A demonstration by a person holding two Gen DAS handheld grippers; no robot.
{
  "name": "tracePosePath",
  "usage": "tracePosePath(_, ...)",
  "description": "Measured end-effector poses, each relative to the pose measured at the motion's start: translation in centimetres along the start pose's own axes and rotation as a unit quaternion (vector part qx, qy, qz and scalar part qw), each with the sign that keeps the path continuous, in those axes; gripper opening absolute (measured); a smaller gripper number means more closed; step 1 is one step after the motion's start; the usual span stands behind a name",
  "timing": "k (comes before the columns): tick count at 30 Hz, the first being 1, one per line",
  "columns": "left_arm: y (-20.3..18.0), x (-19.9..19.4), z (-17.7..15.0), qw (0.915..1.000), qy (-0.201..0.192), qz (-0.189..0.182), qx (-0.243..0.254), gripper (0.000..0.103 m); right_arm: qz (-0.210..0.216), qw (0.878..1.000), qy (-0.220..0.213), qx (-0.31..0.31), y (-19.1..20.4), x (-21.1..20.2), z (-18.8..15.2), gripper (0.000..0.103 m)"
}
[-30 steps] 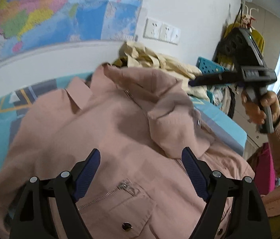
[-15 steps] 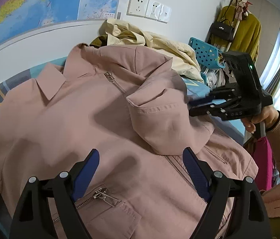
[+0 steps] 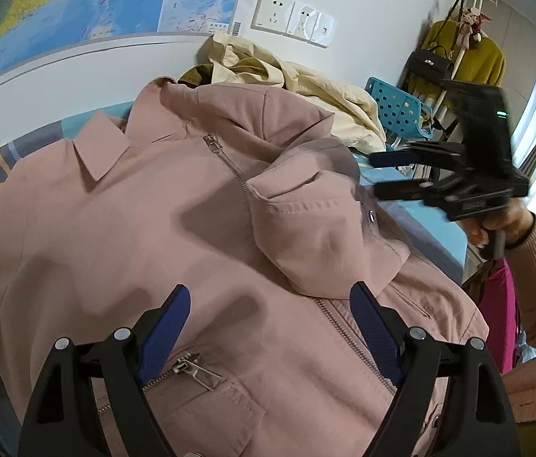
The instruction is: Fold large clothes
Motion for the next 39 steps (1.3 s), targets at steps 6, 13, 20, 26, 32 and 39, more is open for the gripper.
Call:
tracePosePath(6, 0.3, -0.5, -0.5, 0.9999, -0.002, 0.003, -0.01, 0.083, 0.064, 0.994, 0.078, 0.036, -0.9, 2.8, -0.9, 0.003)
tracePosePath(13, 1.2, -0.6, -0.1, 0.9997, -0.008, -0.011, -0.02, 0.083, 0.21, 0.969, -0.045, 0.125, -0.2, -7.6, -2.3, 0.003)
tracePosePath(20, 0.8, -0.1, 0.0, 0.9988, -0.001, -0.04, -0.029, 0.083, 0.316, 0.931, -0.027, 0.179, 3.0, -6.4, -5.7, 0.003)
tracePosePath(26, -0.5, -0.1, -0.4, 0.9987, 0.003, -0.05, -0.009, 0.083, 0.267, 0.954, 0.018, 0.137, 4.5, -4.4, -4.3, 0.03)
tracePosePath(32, -1.1, -0.9, -0.8, 0.9985, -0.006, -0.053, -0.013, 0.083, 0.232, 0.959, 0.0, 0.165, 2.6, -2.0, -2.6, 0.06)
tracePosePath(39, -2.0, -1.3, -3.0, 0.999, 0.021, -0.039, 0.004, 0.089, 0.23, 0.931, 0.008, 0.282, -1.0, 3.2, -3.5, 0.063)
Point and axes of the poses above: each gripper's, at about its wrist camera, not at the fingertips, and x roughly the way its jaws point, y to its left, z to its top, the point moved 1 cm from there along x, roughly the way its jaws point, and after that the axes turned 4 degrees about -z, right-handed, at the moved point
